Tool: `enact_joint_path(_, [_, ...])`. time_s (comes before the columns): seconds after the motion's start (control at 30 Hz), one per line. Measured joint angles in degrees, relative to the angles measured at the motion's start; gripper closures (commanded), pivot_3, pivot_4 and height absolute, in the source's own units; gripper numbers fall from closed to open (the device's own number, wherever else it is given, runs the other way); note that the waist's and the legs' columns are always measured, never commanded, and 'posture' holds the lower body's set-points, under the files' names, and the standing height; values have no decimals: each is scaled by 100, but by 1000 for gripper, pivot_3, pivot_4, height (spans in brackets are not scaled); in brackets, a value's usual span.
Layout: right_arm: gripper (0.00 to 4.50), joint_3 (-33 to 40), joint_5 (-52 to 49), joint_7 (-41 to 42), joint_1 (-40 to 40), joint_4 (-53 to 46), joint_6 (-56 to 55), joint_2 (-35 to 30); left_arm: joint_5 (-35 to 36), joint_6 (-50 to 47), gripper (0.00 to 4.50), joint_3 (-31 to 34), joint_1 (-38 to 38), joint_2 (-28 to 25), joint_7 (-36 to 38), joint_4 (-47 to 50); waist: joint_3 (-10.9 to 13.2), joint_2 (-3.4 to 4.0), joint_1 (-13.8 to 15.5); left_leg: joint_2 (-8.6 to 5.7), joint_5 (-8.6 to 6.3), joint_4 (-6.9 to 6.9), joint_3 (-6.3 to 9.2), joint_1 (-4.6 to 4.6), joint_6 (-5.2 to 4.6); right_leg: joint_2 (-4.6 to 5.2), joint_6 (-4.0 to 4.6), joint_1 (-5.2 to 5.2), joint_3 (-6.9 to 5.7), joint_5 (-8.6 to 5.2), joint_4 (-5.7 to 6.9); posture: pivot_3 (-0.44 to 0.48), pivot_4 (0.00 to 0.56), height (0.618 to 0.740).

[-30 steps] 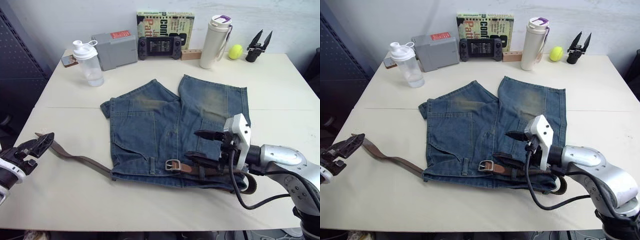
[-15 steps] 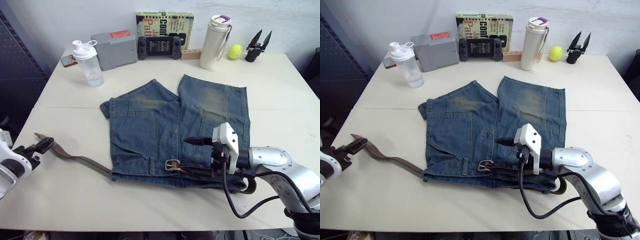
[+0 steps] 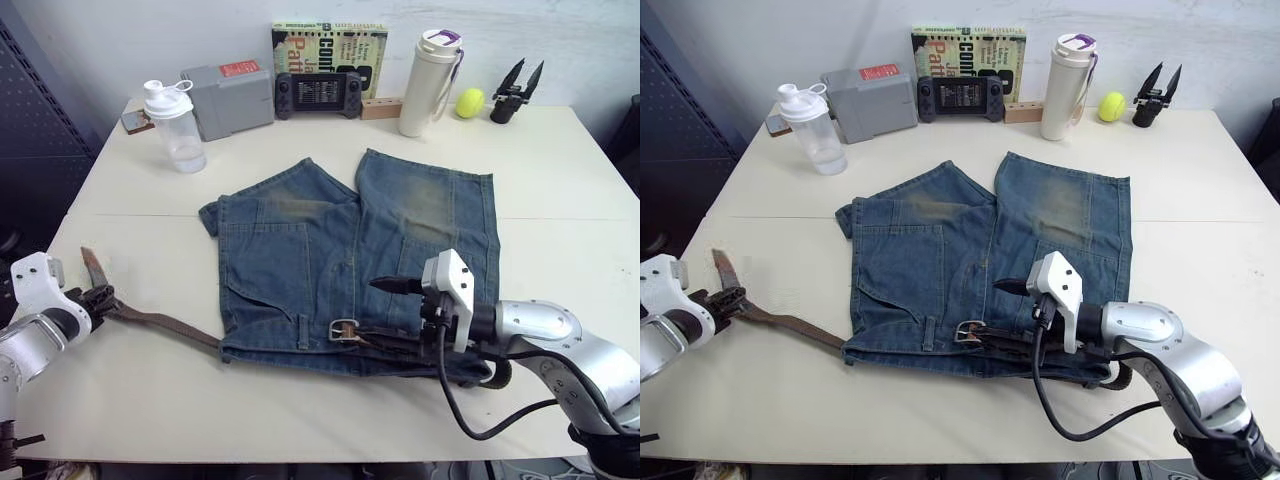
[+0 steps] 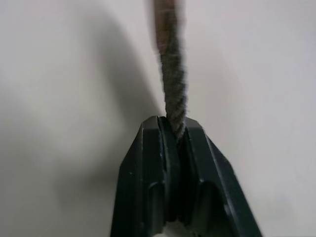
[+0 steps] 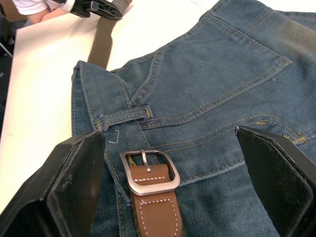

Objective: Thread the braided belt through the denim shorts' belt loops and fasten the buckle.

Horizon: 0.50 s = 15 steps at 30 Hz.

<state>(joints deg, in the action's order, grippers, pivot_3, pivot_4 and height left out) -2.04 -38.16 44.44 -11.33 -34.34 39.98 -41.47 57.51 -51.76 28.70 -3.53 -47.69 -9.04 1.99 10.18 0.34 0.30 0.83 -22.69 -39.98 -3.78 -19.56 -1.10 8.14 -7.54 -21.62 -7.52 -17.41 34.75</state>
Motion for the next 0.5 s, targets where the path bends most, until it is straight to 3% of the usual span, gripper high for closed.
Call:
enact_joint_path(0.13, [0, 2, 6, -111, 0, -7, 0, 33, -741, 506, 4464, -301, -172, -100, 531, 448, 5, -8, 3, -1, 0, 0, -2, -3, 1, 0, 0, -3, -1, 0, -1, 0, 150, 731])
enact_joint_path(0.37, [0, -29, 506, -233, -65, -4, -234, 28, -2781, 2885, 4464, -1429, -759, -996, 2576, 2001, 10, -14, 16, -2, 1, 0, -13, -46, 2, -1, 0, -44, -2, 0, -10, 0, 150, 731])
enact_joint_path(0.5, [0, -339, 1394, -308, -337, 9, -871, -28, -3902, 4063, 4464, -2828, -803, -1124, 3860, 2451, 14, -4, -35, 7, 6, -1, -52, -78, 9, -13, -1, -95, 2, 0, 12, 0, 150, 731])
